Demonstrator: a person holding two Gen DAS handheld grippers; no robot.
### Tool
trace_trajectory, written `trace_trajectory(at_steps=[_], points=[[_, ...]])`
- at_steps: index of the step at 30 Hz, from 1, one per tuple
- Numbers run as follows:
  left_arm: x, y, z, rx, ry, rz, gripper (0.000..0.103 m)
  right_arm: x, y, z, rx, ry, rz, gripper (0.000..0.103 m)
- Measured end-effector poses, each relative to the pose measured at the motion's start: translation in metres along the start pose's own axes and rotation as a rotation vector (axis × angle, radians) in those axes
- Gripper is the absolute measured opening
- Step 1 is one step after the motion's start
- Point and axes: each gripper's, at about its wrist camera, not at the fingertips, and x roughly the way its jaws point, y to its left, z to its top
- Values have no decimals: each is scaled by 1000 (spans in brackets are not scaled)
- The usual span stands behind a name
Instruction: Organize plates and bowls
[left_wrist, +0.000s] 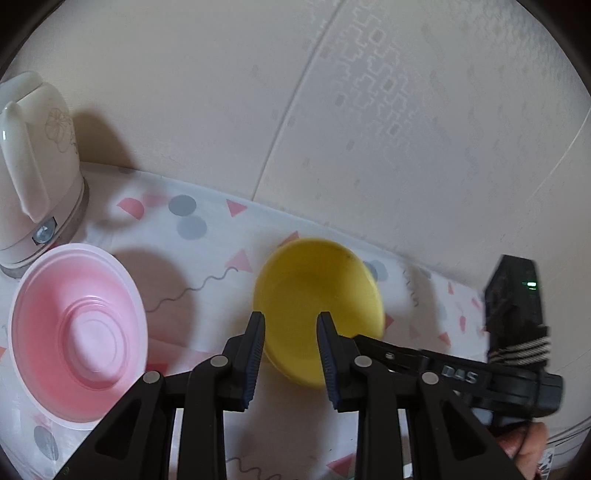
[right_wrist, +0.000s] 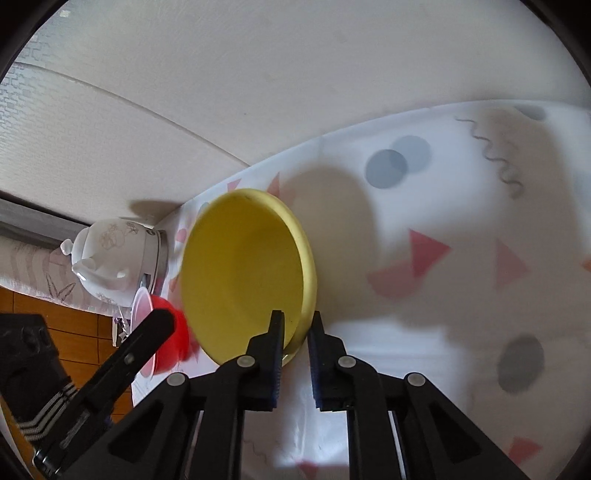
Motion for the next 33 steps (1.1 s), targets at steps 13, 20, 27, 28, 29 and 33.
trace_trajectory(at_steps=[13, 20, 27, 28, 29, 33], points=[[28, -14, -17, 104, 97, 104, 12, -19, -17, -22, 33, -22, 16, 12], [15, -26, -29, 150, 78, 114, 12, -29, -20, -35, 50, -44, 25, 12], [0, -29, -41, 157, 66, 114, 12, -39, -16, -46, 34, -61, 25, 12], [-2, -30, -43, 157, 63, 113, 12, -40, -14, -48, 25, -68, 19, 12], [-7, -30, -45, 154, 56, 110, 12, -42, -12, -50, 19, -75, 16, 12], [-26, -30, -53, 148, 24, 92, 12, -53, -3, -61, -15, -102, 24, 12]])
